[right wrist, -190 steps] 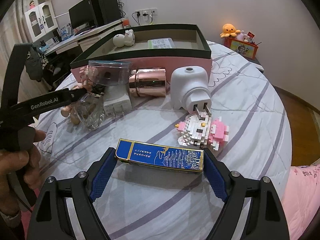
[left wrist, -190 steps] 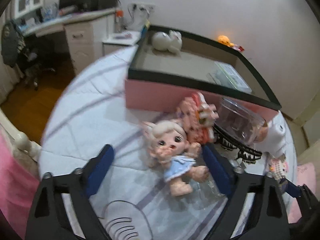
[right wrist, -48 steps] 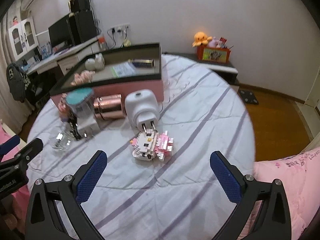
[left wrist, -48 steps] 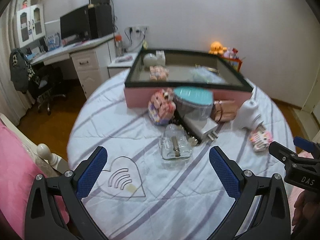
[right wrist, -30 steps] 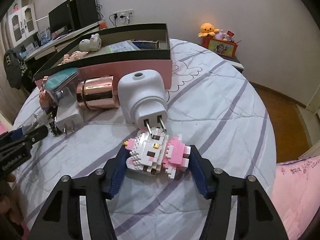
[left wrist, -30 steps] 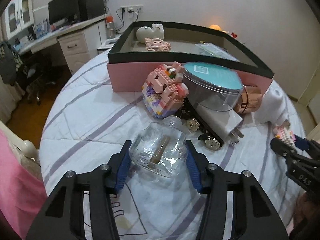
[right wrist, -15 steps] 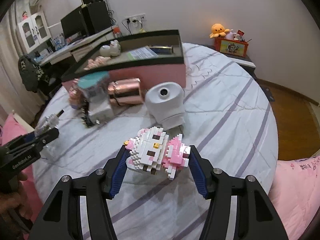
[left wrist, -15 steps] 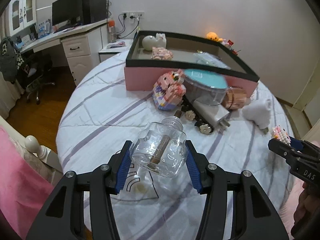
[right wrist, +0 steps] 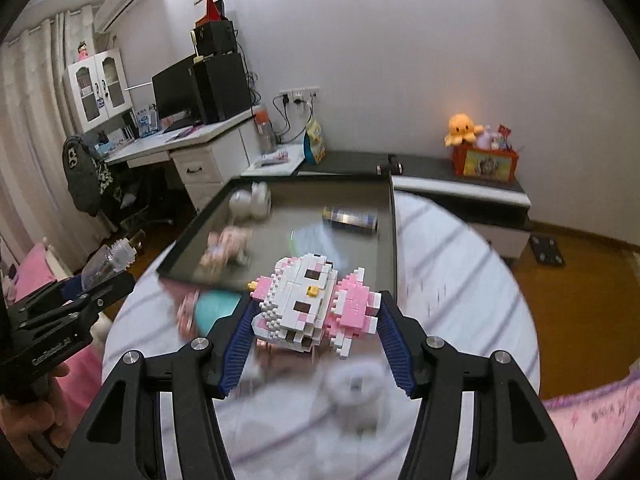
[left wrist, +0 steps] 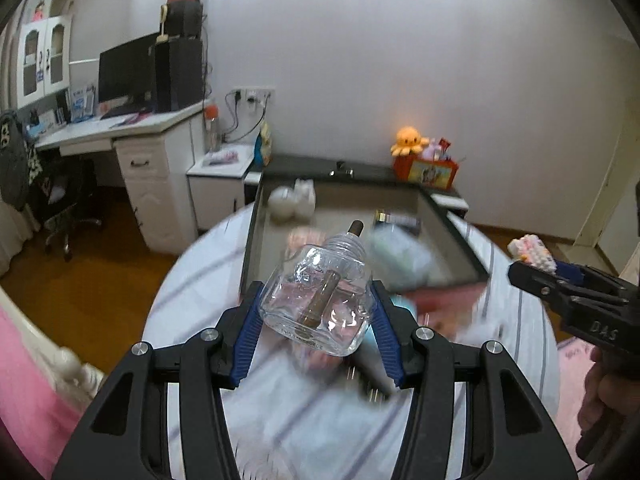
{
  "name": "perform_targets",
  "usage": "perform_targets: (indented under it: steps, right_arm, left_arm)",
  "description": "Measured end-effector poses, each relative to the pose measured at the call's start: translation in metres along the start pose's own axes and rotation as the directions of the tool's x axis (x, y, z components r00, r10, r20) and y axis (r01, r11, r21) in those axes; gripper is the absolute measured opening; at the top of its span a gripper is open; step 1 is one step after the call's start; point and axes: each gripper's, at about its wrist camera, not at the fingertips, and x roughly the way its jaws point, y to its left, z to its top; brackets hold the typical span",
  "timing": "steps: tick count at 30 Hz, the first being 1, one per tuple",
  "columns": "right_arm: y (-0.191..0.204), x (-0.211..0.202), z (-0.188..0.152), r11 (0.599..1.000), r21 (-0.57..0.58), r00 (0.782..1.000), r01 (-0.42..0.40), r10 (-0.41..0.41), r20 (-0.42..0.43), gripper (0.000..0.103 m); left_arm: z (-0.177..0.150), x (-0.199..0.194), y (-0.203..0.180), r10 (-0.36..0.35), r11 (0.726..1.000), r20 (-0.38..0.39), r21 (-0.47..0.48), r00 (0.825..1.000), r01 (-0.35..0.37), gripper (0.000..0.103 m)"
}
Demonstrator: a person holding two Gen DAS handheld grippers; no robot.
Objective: Organize rigid objects
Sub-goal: 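Lower the bottle and block figure into the tray and release both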
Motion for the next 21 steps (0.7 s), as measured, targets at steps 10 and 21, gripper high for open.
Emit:
perform_targets:
  steps: [10,21]
  right_arm:
    - [-0.018,0.093,0.056,1.0,-0.017,0.996,0.009,-0.011,-0.091,0.06]
    - [-0.022,0.148,0.055,0.999,-0.041,0.981,0.029,-0.036,-0.192,0.06]
  left_arm:
    - [0.054,0.091,-0.013,-0.044,0.999,-0.075,-0.018,0.996,0.042,0.052]
    - [0.047,0.15,-0.02,-0.036,0.999,-0.192,0.0,0.981,0.037,0.053]
